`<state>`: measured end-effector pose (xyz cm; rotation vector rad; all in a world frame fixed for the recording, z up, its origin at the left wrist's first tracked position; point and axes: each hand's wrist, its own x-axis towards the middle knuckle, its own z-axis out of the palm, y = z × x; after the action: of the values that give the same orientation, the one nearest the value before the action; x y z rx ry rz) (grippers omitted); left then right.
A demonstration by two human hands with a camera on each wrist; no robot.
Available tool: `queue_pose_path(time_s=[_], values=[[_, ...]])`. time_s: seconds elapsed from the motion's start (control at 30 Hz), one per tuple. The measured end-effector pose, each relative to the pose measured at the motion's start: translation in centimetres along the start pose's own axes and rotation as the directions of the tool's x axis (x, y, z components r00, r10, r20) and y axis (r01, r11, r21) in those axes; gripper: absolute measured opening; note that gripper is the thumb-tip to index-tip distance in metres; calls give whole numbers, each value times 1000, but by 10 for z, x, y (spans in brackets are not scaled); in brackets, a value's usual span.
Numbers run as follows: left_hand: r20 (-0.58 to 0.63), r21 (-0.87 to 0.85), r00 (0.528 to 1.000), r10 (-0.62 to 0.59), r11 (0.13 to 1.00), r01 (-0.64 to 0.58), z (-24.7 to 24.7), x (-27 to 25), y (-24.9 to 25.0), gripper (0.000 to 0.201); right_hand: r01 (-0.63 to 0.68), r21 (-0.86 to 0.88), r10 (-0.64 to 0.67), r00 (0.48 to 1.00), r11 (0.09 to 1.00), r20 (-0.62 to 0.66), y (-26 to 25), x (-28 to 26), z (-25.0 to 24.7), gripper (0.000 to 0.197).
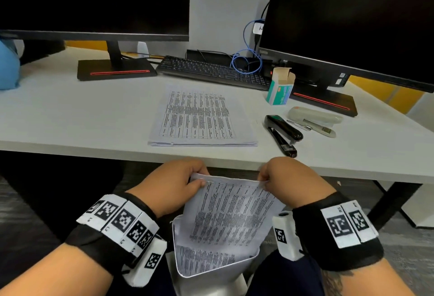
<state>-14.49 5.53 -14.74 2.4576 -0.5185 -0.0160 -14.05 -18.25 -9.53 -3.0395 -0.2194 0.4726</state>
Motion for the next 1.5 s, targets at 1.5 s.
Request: queue_pose_path(time_s=[1.5], values=[[-394, 47, 904, 167, 986, -162, -35, 10, 42, 14, 214, 633, -267, 964, 744, -12, -16, 12, 13, 23]])
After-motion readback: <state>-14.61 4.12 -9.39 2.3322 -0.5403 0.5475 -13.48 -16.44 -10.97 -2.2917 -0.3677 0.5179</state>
